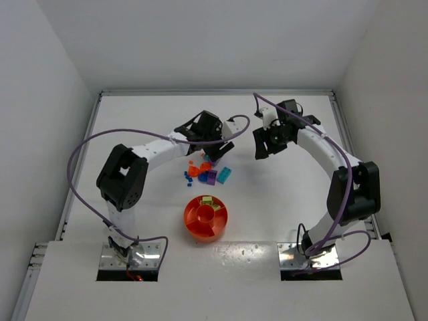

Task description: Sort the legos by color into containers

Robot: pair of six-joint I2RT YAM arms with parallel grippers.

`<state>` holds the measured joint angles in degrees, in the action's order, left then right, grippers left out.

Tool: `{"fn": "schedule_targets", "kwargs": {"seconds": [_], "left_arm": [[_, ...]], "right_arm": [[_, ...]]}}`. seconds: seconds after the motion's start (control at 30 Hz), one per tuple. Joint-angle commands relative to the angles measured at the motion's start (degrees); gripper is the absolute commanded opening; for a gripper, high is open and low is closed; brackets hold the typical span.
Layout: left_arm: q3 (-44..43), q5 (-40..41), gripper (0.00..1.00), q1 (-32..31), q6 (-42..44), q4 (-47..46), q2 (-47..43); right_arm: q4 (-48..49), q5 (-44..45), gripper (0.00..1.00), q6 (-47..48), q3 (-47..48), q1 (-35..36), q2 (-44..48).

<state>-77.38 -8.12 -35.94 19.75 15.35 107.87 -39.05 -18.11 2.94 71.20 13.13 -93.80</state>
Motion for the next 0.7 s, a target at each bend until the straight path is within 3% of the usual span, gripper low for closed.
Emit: {"fn": "schedule_targets", "kwargs": {"seconds": [0.0,0.23,0.67], "left_arm": [[-5.0,-0.8,0.70,1.0,-5.1,2.3,0.0],[-5.7,-4.7,0.57,1.1,-10.9,3.9,2.6],[-9.2,-4.0,0.59,1.6,-14.8,6.5,8.9]], "right_arm": [[1.3,-0.8,0.58,0.5,-0.1,-0.3,0.8],[1.3,-0.8,0.58,0.5,-0.1,-0.3,0.8],[0.7,-0.8,0.58,0.5,0.4,-0.3,-0.2]]}}
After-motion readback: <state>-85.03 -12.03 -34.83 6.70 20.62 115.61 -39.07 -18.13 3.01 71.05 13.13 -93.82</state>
